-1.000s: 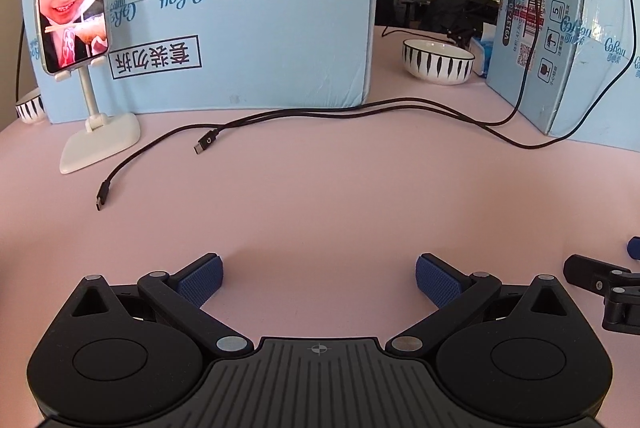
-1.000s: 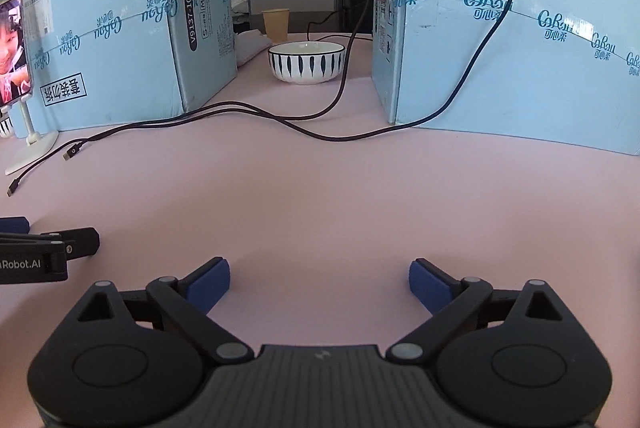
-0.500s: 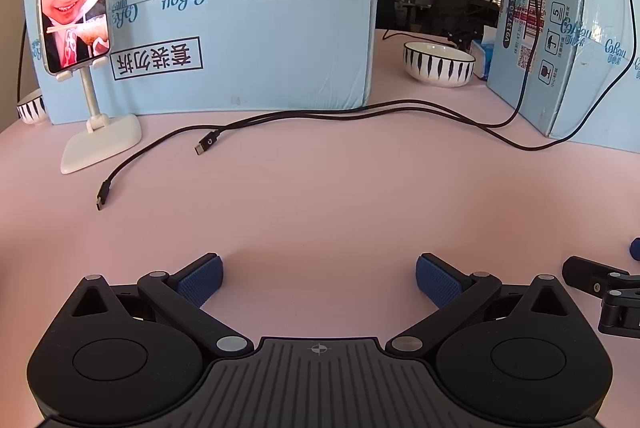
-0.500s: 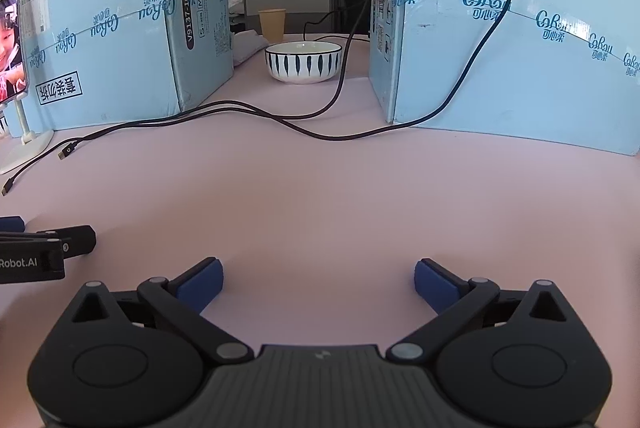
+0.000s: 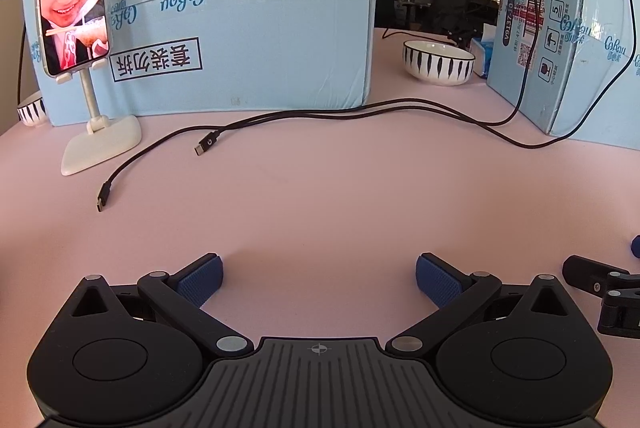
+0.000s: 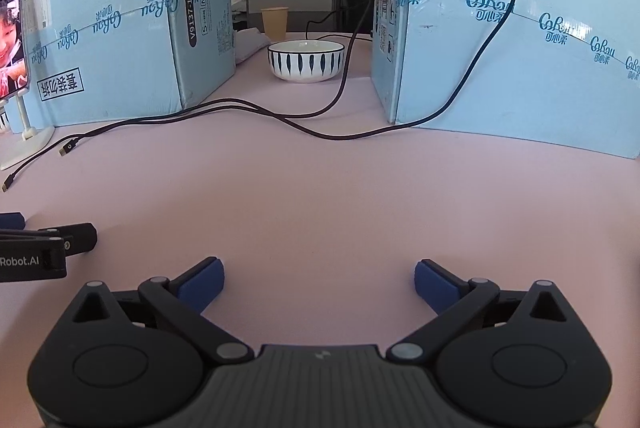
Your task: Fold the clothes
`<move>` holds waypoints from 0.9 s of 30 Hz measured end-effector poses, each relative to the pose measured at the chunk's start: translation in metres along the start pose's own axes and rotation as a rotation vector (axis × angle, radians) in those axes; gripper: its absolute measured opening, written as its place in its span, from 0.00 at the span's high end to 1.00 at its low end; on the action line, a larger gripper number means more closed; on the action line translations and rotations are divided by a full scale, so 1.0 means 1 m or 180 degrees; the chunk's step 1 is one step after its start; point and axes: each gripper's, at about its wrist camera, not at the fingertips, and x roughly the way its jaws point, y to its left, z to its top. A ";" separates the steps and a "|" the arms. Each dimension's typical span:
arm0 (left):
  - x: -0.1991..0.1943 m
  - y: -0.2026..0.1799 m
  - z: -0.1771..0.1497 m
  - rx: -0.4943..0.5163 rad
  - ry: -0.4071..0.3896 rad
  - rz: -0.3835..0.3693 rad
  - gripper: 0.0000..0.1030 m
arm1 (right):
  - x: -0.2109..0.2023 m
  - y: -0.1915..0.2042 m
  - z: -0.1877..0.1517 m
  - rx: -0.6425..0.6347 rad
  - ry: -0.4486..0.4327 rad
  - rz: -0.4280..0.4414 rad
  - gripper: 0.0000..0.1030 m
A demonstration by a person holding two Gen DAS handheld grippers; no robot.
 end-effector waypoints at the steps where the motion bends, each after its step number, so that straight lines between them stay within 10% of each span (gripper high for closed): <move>1: 0.000 0.000 0.000 0.0000 0.0000 0.0000 0.00 | 0.000 0.000 0.000 0.0001 0.0000 0.0001 0.00; 27: 0.000 0.000 0.000 -0.0003 0.0000 0.0000 0.00 | 0.000 -0.001 0.000 -0.0004 -0.0001 0.0006 0.00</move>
